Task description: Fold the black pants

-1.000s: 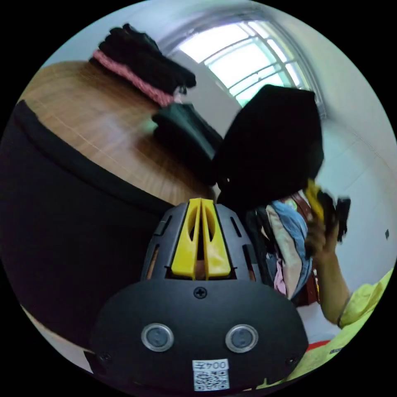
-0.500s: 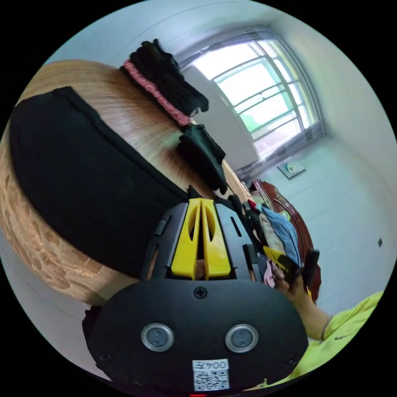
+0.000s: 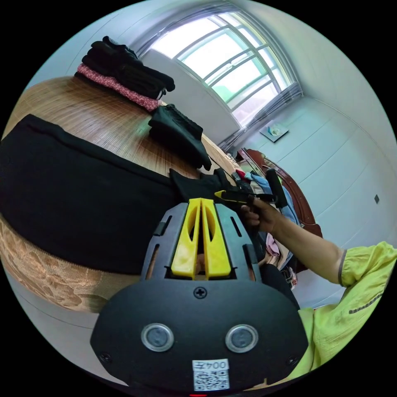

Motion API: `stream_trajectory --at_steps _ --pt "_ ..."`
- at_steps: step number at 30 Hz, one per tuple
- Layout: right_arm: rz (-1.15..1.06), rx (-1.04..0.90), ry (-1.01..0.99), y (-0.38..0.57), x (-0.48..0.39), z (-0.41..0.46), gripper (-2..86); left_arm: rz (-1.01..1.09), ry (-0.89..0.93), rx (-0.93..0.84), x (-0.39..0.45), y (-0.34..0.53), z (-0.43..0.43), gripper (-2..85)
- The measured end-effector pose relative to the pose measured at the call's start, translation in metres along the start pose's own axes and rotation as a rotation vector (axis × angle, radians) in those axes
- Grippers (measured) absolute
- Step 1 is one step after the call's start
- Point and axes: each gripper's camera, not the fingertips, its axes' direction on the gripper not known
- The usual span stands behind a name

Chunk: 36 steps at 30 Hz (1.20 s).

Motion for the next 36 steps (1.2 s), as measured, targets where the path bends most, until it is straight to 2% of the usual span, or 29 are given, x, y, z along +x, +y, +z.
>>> stream_trajectory --at_steps 4,6,8,10,13,18,23,25,27,32,36 --pt "0.013 0.242 -0.249 0.044 0.001 -0.028 0.9 -0.011 -0.024 0.039 -0.006 -0.004 -0.016 1.5" --pt "-0.036 0.326 -0.290 0.068 -0.010 -0.045 0.3 -0.007 -0.054 0.034 -0.001 -0.006 -0.024 2.7" --pt "-0.135 0.398 -0.284 0.104 -0.033 -0.064 -0.1 -0.030 -0.036 0.007 0.007 -0.004 -0.030 6.3" --pt "-0.217 0.432 -0.254 0.132 -0.054 -0.073 -0.3 -0.082 0.015 -0.042 0.025 0.002 -0.032 15.7" --pt "-0.360 0.475 -0.155 0.179 -0.090 -0.079 -0.4 -0.067 0.040 0.015 0.060 0.015 -0.043 24.1" --pt "-0.479 0.493 -0.088 0.234 -0.124 -0.074 -0.3 -0.060 0.039 0.031 0.086 0.013 -0.049 28.1" --pt "-0.560 0.476 -0.045 0.276 -0.144 -0.064 0.7 -0.057 -0.041 -0.037 0.088 -0.002 -0.046 24.9" --pt "-0.578 0.476 -0.029 0.286 -0.148 -0.064 1.7 -0.116 -0.108 -0.019 0.077 -0.004 -0.054 12.8" --pt "-0.575 0.468 -0.056 0.292 -0.146 -0.066 3.1 -0.143 -0.089 0.015 0.065 -0.003 -0.064 7.3" --pt "-0.402 0.492 -0.196 0.298 -0.100 -0.086 6.4 -0.148 -0.075 0.164 0.059 -0.009 -0.105 5.6" --pt "-0.224 0.485 -0.254 0.298 -0.037 -0.096 7.5 -0.008 -0.063 0.301 0.097 -0.069 -0.178 5.3"
